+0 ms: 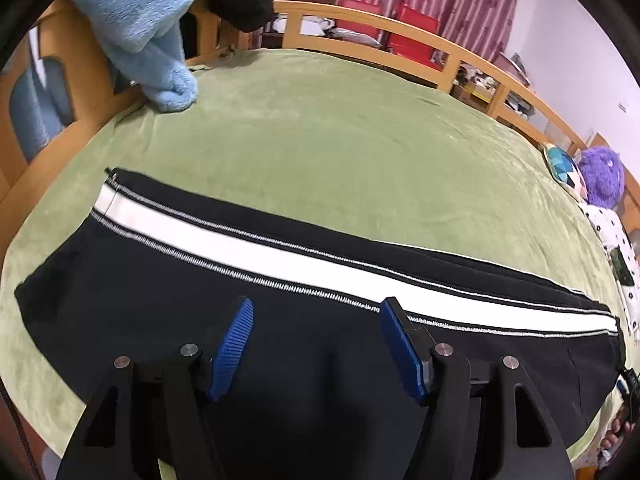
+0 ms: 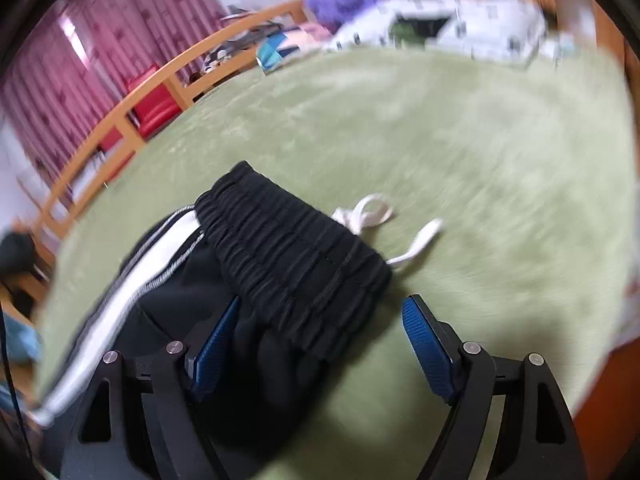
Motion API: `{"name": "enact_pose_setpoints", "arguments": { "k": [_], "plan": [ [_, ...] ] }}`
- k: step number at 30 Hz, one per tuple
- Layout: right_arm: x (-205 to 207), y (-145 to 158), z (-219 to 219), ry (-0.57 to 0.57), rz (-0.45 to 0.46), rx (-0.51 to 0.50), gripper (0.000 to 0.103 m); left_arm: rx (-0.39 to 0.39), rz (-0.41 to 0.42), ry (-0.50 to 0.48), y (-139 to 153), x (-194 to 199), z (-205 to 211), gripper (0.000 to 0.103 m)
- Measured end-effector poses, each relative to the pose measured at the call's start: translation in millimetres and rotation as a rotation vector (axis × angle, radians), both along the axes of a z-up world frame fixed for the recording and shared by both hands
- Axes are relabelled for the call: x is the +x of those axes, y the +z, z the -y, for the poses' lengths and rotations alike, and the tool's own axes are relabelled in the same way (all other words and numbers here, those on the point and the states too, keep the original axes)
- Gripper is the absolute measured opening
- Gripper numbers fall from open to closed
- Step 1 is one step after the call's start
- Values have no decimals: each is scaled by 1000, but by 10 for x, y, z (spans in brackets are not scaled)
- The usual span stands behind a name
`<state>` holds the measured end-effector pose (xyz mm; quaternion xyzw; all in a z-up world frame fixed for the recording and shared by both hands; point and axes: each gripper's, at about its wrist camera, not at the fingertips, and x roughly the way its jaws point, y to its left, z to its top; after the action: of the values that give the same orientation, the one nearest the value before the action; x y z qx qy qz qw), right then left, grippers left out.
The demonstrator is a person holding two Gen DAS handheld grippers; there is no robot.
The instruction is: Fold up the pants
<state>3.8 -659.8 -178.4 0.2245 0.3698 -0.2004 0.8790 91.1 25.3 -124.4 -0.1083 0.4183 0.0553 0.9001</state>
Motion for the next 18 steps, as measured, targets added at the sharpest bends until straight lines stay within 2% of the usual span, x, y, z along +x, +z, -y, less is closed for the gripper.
{"name": "enact_pose_setpoints", "arguments": {
  "k": [3, 5, 9, 11, 14, 18],
  "plan": [
    [-13, 219, -243, 68, -33, -103, 73, 32, -8, -26, -14, 147, 3, 64],
    [72, 442, -523, 150, -11, -186, 73, 58, -26, -43, -12, 269, 37, 64],
    [511, 687, -1266, 375, 89, -200, 73, 80, -8, -71, 67, 448, 27, 64],
    [834, 669, -1647, 509, 111, -178, 73, 87, 2, -75, 115, 510, -18, 64],
    [1316, 526, -2224, 760, 76, -167, 73, 92, 22, -69, 178, 511, -137, 64],
    [1719, 277, -2652, 924, -28, -169, 71, 90, 24, -58, 183, 426, -379, 64]
  ]
}}
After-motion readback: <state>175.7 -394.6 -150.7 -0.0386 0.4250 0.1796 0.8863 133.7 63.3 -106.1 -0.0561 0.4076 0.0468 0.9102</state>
